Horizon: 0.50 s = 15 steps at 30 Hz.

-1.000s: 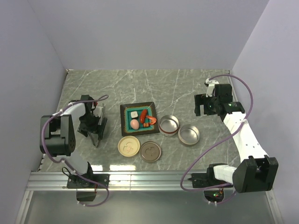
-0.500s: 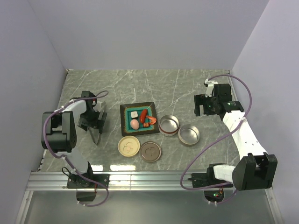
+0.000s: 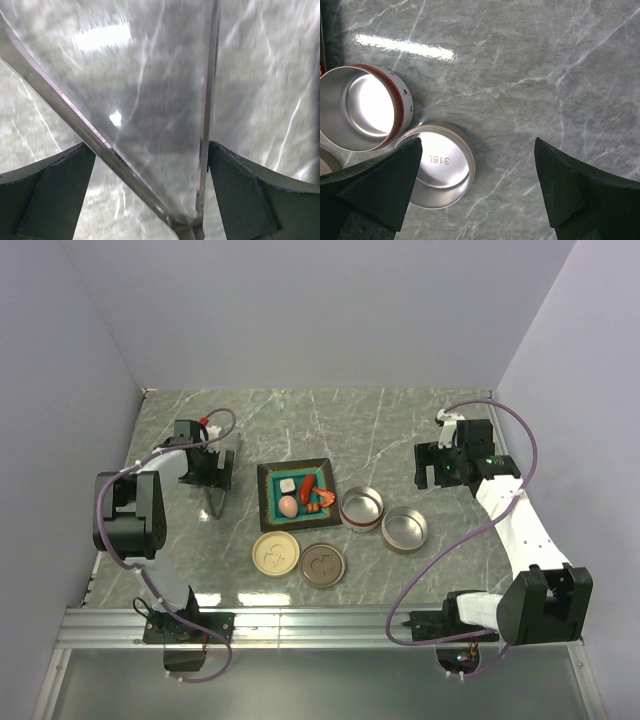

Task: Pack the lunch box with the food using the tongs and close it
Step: Grab the clamp with the left arm

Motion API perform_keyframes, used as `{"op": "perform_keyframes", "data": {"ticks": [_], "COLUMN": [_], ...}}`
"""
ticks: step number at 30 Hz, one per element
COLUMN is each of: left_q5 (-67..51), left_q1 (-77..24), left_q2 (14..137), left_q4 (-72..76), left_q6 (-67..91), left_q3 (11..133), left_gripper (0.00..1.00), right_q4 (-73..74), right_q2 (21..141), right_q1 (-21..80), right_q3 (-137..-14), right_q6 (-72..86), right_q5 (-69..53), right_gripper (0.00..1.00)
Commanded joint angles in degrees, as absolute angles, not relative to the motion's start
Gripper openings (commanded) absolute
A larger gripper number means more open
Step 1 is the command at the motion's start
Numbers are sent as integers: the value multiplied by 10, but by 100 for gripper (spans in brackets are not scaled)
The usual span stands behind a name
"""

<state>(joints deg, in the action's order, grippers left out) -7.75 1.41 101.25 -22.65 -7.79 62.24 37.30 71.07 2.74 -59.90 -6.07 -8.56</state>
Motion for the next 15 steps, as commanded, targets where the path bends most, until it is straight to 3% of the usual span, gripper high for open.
{"op": "perform_keyframes", "data": {"ticks": [1, 7, 15], "left_q5": [-86, -55, 22], "left_q1": [12, 10, -32], "left_q2": [1021, 996, 1005], "left_q4": [-175, -120, -111], "left_q6": [-17, 104, 134], "left_q3": [637, 587, 584], "left_gripper": [99, 99, 99], "right_q4": [367, 366, 365], "right_q2": [713, 713, 715], "right_q1": [26, 26, 26], "right_q3": [-624, -622, -619], "right_q6": [-64, -64, -64], "right_q5": [-91, -92, -91], "right_gripper": [100, 100, 100]}}
